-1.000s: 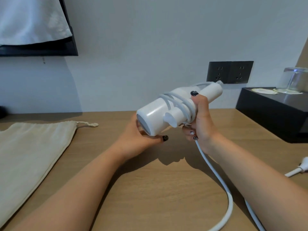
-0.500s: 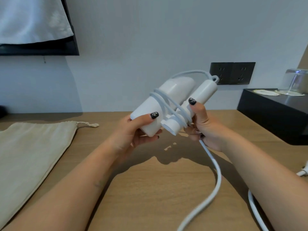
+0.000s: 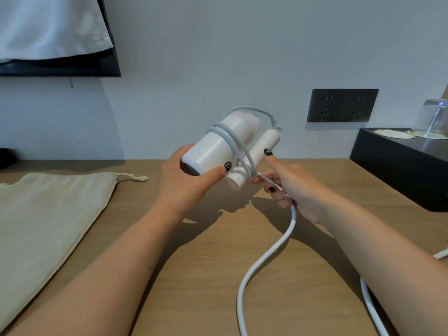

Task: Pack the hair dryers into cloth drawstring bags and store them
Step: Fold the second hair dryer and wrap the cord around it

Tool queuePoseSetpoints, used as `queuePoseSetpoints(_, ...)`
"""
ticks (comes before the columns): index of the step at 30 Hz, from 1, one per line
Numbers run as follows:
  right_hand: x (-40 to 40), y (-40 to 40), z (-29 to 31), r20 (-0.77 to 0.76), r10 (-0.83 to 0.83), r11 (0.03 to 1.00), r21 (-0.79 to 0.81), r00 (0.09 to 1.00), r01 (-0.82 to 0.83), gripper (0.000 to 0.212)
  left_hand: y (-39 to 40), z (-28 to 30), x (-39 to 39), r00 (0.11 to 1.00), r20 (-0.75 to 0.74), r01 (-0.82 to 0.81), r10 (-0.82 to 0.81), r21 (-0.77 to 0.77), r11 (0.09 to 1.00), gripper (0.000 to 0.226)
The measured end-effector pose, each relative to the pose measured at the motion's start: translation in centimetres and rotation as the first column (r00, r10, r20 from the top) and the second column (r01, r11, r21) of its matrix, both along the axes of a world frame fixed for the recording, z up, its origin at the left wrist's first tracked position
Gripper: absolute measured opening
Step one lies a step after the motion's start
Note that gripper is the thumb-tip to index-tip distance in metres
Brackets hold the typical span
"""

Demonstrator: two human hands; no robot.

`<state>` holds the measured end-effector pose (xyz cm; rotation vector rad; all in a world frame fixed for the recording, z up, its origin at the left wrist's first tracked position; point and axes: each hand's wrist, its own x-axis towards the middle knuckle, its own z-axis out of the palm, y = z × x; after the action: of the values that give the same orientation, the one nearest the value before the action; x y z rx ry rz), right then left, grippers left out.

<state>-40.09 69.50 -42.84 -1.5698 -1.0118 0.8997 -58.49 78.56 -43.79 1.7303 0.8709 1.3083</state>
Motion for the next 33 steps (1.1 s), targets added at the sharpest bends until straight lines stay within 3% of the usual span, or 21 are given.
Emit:
queuePoseSetpoints(5,0.2,-0.2,0.0,-0.026,0.010,0.999,-0.048,1.000,-0.012,0.081,-1.0,-0.1,-0.1,0.981,-0.194,0.076,-0.027,0.247,0.966,0.066)
queuePoseSetpoints(9,-0.1,-0.6,0.6,-0.222,0.069,0.995,-0.055,0.973,-0.083,0.092,-1.0,-0.2,-0.3,0.976,-0.220,0.082,0.004,0.380,0.921,0.070)
queuePoseSetpoints(14,-0.4,-0.7,1.0,-0.257,0.026,0.999,-0.025,0.966,-0.033,0.094,-0.8,-0.5,0.1,0.954,-0.284,0.103,0.097,0.614,0.782,0.077)
queuePoseSetpoints(18,-1.0,-0.8,0.8,-0.284,-0.028,0.999,-0.029,0.958,0.020,0.085,-0.7,-1.0,0.6,0.923,-0.356,0.183,0.144,0.738,0.650,0.073)
queuePoseSetpoints(23,-1.4,-0.8,0.5,-0.302,-0.060,0.993,0.074,0.951,0.087,0.067,-0.5,-1.0,0.7,0.933,-0.343,0.196,0.110,0.740,0.644,0.073)
queuePoseSetpoints(26,-1.8,-0.7,0.1,-0.311,-0.068,0.981,0.154,0.948,0.121,0.054,-0.8,-0.9,0.7,0.927,-0.374,0.231,-0.011,0.549,0.803,0.090)
queuePoseSetpoints(28,-1.8,-0.7,0.0,-0.301,-0.066,0.971,0.199,0.951,0.131,0.048,-1.1,-1.1,0.9,0.916,-0.347,0.284,-0.201,0.208,0.936,0.098)
queuePoseSetpoints(30,-1.7,-0.6,0.0,-0.271,-0.048,0.957,0.262,0.961,0.122,0.054,-1.0,-1.3,1.1,0.875,-0.252,0.393,-0.413,-0.130,0.910,0.085)
queuePoseSetpoints(33,-1.3,-0.6,0.0,-0.208,0.009,0.928,0.365,0.978,0.069,0.060,-1.3,-1.1,0.8,0.783,-0.032,0.555,-0.621,-0.413,0.722,0.059)
